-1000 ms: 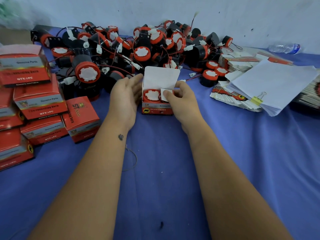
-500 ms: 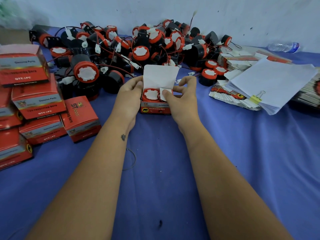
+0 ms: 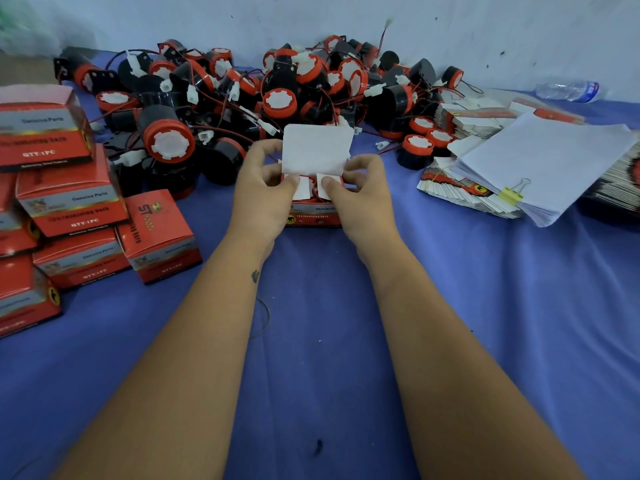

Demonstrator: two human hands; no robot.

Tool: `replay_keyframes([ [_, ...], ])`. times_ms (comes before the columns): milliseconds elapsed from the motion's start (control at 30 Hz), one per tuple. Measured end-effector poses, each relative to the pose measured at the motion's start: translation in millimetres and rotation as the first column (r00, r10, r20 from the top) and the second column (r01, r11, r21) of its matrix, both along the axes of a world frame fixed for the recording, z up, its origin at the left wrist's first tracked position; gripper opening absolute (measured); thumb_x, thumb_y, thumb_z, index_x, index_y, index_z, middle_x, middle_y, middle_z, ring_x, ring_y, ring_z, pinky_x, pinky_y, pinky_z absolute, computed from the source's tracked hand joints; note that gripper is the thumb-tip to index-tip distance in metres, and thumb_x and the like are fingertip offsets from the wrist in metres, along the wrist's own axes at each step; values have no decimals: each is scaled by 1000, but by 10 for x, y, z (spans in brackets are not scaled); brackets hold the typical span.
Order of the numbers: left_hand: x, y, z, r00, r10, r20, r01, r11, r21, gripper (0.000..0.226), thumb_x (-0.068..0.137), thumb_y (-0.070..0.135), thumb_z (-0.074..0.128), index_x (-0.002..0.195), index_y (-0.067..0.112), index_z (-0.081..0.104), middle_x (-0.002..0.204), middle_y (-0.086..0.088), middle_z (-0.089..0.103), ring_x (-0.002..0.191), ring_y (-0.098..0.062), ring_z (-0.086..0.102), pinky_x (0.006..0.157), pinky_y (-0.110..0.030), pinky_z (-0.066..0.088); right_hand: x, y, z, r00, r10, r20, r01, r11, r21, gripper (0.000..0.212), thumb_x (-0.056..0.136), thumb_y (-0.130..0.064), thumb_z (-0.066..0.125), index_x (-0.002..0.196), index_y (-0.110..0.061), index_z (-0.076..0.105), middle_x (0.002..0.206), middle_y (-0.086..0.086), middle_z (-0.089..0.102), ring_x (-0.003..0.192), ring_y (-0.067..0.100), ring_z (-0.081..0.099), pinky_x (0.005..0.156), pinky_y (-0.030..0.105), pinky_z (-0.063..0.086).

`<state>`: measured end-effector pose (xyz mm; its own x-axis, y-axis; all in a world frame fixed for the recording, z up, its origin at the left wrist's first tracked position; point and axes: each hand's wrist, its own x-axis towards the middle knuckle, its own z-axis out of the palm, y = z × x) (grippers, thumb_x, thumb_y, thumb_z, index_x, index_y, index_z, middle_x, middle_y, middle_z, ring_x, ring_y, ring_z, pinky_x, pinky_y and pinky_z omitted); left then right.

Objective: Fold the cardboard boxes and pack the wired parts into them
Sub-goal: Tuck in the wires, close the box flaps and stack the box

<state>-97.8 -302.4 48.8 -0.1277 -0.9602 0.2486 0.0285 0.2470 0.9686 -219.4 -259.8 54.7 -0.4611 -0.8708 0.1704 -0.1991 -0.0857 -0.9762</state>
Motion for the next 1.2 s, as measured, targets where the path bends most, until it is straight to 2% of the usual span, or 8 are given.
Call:
replay_keyframes([
  [100, 0, 3, -4, 999, 37, 25, -35, 997, -76, 35, 94, -4, 54, 92, 32, 55, 92, 7, 69, 83, -4, 62, 74, -23, 51, -20, -3, -12, 999, 1, 34, -1, 1000, 2, 41, 90, -14, 66, 115, -30, 37, 109, 2, 67, 89, 12, 65, 71, 29, 56],
  [233, 73, -11, 11, 959, 83, 269, -15, 969, -245, 20, 95, 2, 55, 86, 17, 64, 84, 16, 62, 78, 5, 58, 65, -12, 46, -68, 7, 13, 992, 108, -70, -109, 994, -13, 26, 96, -8, 53, 100, -32, 63, 96, -3, 69, 85, 10, 63, 65, 20, 52],
  [567, 273, -50, 86, 974, -149, 170, 136, 987, 83, 28, 93, 9, 50, 97, 21, 76, 120, 7, 68, 116, -7, 57, 89, -16, 48, -218, 21, 64, 975, 179, 133, -193, 975, 107, 53, 79, 12, 33, 93, -15, 77, 95, 4, 74, 85, 12, 67, 65, 16, 52],
  [667, 274, -39, 67, 944, -132, 303, 140, 990, -5, 21, 98, 15, 53, 93, 27, 70, 122, 15, 63, 111, -5, 57, 82, -18, 49, -268, 47, 101, 947, 281, 155, -300, 946, 118, 38, 79, -7, 50, 110, -5, 72, 111, 15, 71, 86, 9, 68, 76, 20, 54],
  [733, 258, -18, 42, 917, -107, 385, 142, 988, -65, 19, 100, 17, 51, 92, 29, 63, 122, 14, 60, 105, -6, 57, 73, -18, 49, -294, 75, 95, 933, 349, 85, -358, 918, 172, 43, 75, -30, 64, 115, -15, 72, 119, 5, 70, 107, 13, 65, 97, 28, 49],
  [800, 244, -14, 24, 909, -100, 404, 148, 985, -88, 19, 100, 18, 50, 94, 30, 62, 123, 12, 59, 102, -5, 58, 71, -19, 52, -297, 97, 76, 895, 445, -41, -432, 884, 180, 39, 87, -22, 66, 126, -20, 66, 130, -4, 62, 117, 10, 59, 103, 28, 45],
  [933, 298, -65, 60, 935, -212, 284, 218, 976, 11, 20, 98, 14, 59, 96, 30, 70, 123, 16, 62, 111, -2, 59, 74, -5, 48, -299, 112, 62, 863, 466, -195, -431, 880, 199, 47, 86, -19, 73, 131, -29, 61, 136, -9, 53, 121, 7, 53, 102, 25, 46],
  [1200, 418, -127, 70, 883, -375, 282, 379, 924, 40, 41, 79, 5, 78, 109, 31, 70, 132, 19, 56, 123, 7, 52, 99, -19, 47, -267, 108, 19, 856, 415, -309, -388, 910, 147, 45, 89, -21, 71, 132, -28, 60, 118, -23, 59, 110, -9, 55, 93, 9, 44],
])
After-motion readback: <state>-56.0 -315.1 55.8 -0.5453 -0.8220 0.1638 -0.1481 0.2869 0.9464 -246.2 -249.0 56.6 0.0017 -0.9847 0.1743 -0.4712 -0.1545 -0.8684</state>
